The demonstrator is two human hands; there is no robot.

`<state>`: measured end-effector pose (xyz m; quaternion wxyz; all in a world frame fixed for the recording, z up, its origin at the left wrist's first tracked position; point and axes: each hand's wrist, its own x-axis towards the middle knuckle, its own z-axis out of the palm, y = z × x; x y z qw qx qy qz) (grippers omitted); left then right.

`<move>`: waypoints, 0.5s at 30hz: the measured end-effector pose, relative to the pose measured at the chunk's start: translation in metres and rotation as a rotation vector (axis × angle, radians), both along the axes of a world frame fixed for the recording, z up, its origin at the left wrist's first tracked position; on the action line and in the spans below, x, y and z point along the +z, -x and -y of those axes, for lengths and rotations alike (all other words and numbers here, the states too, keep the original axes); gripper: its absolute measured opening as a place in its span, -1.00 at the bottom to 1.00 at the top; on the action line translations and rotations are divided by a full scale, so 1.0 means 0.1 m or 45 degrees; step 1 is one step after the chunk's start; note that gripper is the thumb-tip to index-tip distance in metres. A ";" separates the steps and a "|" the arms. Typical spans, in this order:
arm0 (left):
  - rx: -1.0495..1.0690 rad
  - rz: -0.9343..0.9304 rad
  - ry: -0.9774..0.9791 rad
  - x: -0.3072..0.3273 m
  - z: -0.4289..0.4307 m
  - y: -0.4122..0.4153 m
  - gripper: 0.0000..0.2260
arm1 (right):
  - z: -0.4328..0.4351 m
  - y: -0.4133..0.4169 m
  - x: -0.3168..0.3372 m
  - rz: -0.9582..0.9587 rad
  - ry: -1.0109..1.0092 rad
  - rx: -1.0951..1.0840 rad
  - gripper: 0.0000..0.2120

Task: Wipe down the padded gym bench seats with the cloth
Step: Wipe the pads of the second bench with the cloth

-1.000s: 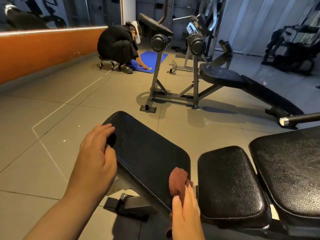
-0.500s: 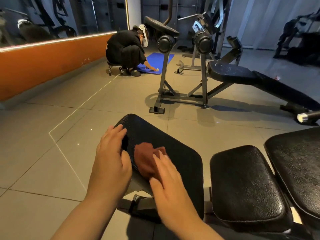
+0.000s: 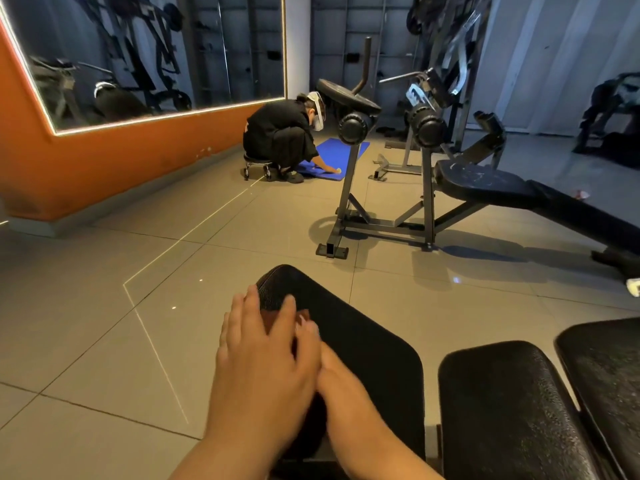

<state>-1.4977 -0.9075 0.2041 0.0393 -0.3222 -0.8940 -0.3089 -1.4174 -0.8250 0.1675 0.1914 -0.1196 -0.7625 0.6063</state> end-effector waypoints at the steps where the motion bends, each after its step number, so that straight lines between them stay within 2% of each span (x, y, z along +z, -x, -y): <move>1: 0.000 -0.088 0.163 -0.06 -0.05 -0.08 -0.44 | -0.09 -0.09 -0.07 0.018 0.121 -0.095 -0.51; 2: -0.073 -0.192 0.311 -0.13 -0.10 -0.14 -0.45 | -0.19 -0.17 -0.18 0.035 0.166 -0.198 -0.52; 4: -0.245 -0.354 0.469 -0.32 -0.16 -0.18 -0.51 | -0.33 -0.24 -0.40 0.170 -0.091 -0.361 -0.52; 6: -0.262 -0.424 0.496 -0.47 -0.20 -0.15 -0.53 | -0.41 -0.27 -0.57 0.288 -0.339 -0.426 -0.57; 12: -0.504 -0.548 0.640 -0.45 -0.09 -0.21 -0.54 | -0.43 -0.29 -0.62 0.324 -0.284 -0.449 -0.58; 15: -0.500 -0.605 0.663 -0.32 -0.05 0.01 -0.61 | -0.48 -0.31 -0.63 0.353 -0.310 -0.427 -0.59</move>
